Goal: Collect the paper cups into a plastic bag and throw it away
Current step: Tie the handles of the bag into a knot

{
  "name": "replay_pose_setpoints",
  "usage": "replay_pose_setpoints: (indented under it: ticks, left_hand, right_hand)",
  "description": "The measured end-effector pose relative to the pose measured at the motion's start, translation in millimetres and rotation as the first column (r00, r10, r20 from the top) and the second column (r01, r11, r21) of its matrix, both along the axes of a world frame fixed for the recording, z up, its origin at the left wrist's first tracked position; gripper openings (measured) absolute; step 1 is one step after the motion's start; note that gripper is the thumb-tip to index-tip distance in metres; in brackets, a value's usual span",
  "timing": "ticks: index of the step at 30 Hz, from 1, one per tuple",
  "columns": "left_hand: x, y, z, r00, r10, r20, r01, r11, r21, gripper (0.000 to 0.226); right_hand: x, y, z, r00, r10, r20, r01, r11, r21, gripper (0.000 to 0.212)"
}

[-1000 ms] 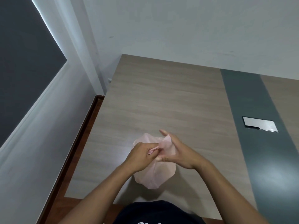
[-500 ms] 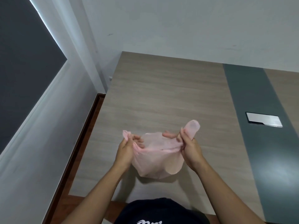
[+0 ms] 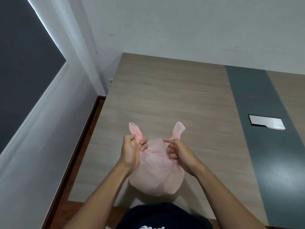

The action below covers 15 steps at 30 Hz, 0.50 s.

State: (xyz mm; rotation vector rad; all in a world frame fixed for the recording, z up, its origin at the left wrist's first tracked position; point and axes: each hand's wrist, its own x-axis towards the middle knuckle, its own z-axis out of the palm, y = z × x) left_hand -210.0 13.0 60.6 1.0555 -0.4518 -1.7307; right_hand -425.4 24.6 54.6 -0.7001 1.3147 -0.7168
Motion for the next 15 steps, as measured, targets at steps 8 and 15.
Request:
replay_pose_setpoints:
  ticks: [8,15]
  left_hand:
    - [15,8,-11,0.886,-0.179,0.428,0.258,0.957,-0.133,0.031]
    - [16,10,-3,0.823,-0.492,0.285,0.540,0.832,-0.124,0.095]
  right_hand:
    - [-2,4,3,0.979,-0.119,0.166,0.116,0.993,0.030,0.049]
    - [6,13,13,0.915,0.126,-0.384,-0.243,0.930,-0.275,0.037]
